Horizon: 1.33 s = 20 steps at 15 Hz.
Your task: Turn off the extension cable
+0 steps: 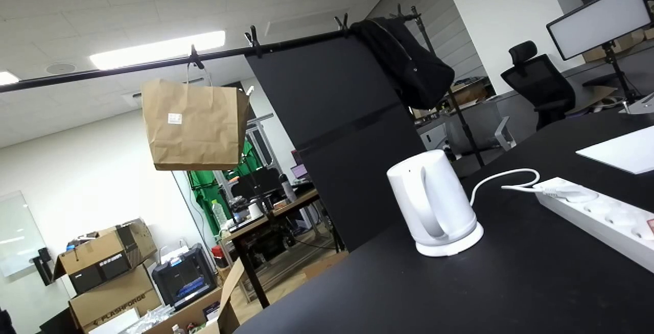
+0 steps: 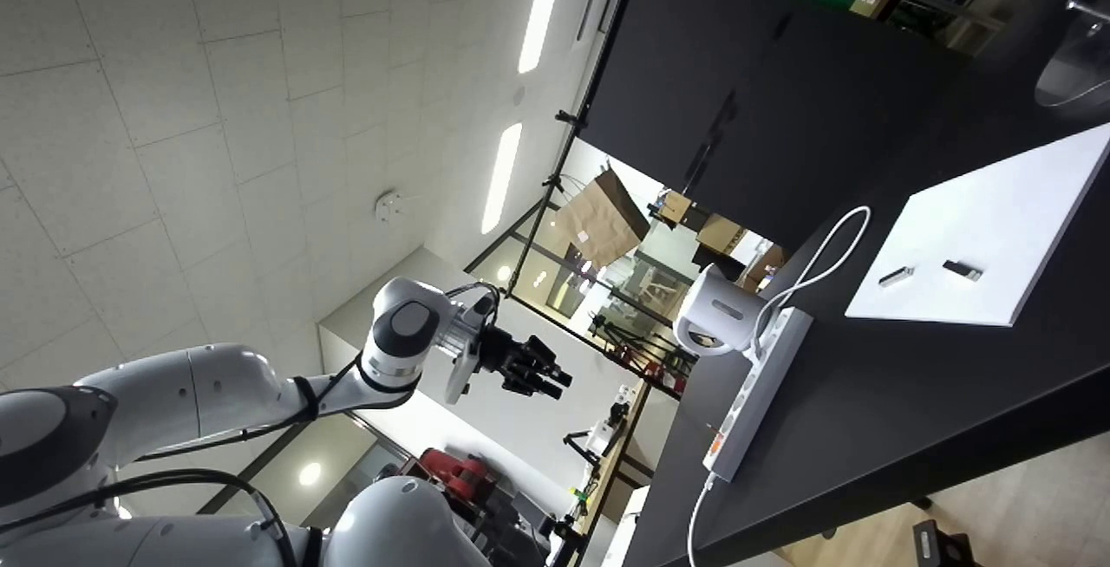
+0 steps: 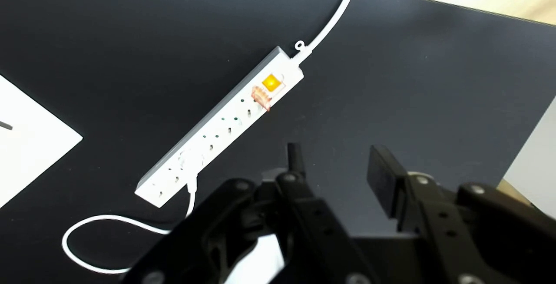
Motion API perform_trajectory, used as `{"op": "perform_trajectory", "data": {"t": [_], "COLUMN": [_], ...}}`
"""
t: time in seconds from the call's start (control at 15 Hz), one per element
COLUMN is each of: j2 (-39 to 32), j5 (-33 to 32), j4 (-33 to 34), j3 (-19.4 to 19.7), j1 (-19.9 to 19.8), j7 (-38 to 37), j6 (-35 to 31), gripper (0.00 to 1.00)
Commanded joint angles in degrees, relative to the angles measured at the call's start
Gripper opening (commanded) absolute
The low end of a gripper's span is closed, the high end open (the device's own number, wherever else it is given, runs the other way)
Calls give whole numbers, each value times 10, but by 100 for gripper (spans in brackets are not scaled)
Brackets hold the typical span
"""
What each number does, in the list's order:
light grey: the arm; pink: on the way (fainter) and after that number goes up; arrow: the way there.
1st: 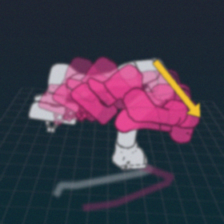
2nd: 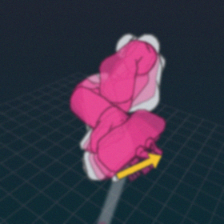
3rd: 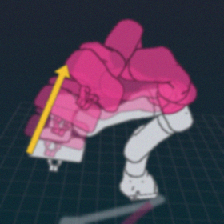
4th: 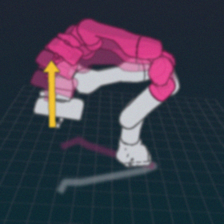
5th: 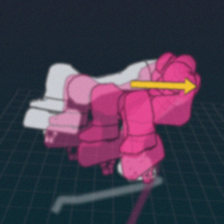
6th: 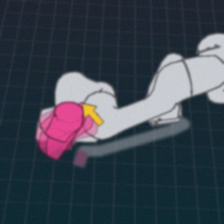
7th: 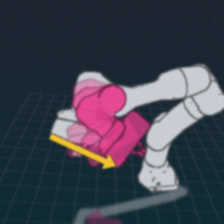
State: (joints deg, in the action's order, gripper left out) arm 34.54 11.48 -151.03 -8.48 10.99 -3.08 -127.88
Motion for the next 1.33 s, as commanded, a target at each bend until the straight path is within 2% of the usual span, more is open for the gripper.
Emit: {"op": "perform_trajectory", "data": {"t": [0.0,0.33,0.4,0.47,0.6,0.67,0.93,1.27], "j2": [0,0,0,-5,-29,-45,-119,-227], "j5": [-2,-2,-2,-20,-26,-25,-18,24], "j4": [1,1,1,-5,-8,-11,-26,-42], "j3": [2,2,2,-8,-7,-4,-7,-9], "j1": [2,2,2,-16,-34,-42,-74,-72], "j7": [-1,0,0,-22,-40,-50,-107,-192], "j6": [1,0,0,-21,-46,-64,-155,-315], "gripper": [45,45,20,19,4,1,0,0]}}
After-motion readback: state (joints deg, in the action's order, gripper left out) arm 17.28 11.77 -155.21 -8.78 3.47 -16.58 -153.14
